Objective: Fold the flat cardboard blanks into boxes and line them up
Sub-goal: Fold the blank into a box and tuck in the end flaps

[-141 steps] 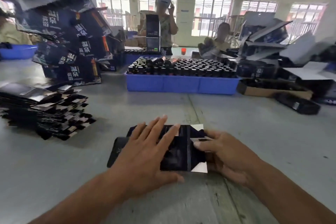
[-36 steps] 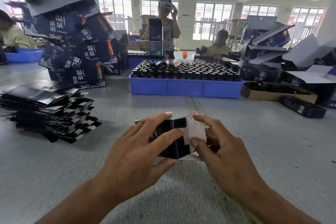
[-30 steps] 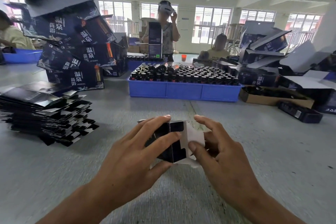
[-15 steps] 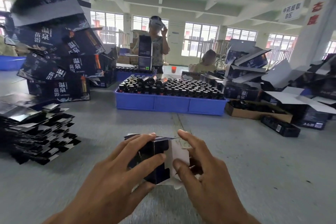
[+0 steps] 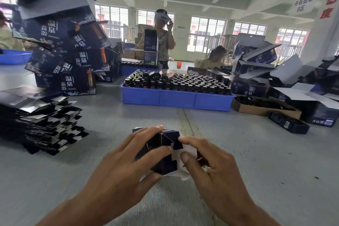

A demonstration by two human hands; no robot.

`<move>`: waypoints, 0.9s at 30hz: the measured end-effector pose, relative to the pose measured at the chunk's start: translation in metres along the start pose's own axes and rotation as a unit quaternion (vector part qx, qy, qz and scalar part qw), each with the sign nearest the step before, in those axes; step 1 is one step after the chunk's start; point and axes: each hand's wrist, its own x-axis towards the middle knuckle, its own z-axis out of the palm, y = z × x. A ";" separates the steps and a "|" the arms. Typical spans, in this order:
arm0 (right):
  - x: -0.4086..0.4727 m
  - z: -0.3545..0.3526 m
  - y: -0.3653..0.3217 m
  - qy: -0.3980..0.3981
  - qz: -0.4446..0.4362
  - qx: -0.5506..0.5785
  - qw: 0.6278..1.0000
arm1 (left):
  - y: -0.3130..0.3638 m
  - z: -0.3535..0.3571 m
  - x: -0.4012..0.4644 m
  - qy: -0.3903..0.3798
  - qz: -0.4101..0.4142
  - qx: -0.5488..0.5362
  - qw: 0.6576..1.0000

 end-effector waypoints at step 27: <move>-0.001 -0.001 -0.002 -0.042 -0.027 -0.010 0.999 | 0.000 -0.004 -0.001 -0.022 -0.009 0.013 1.000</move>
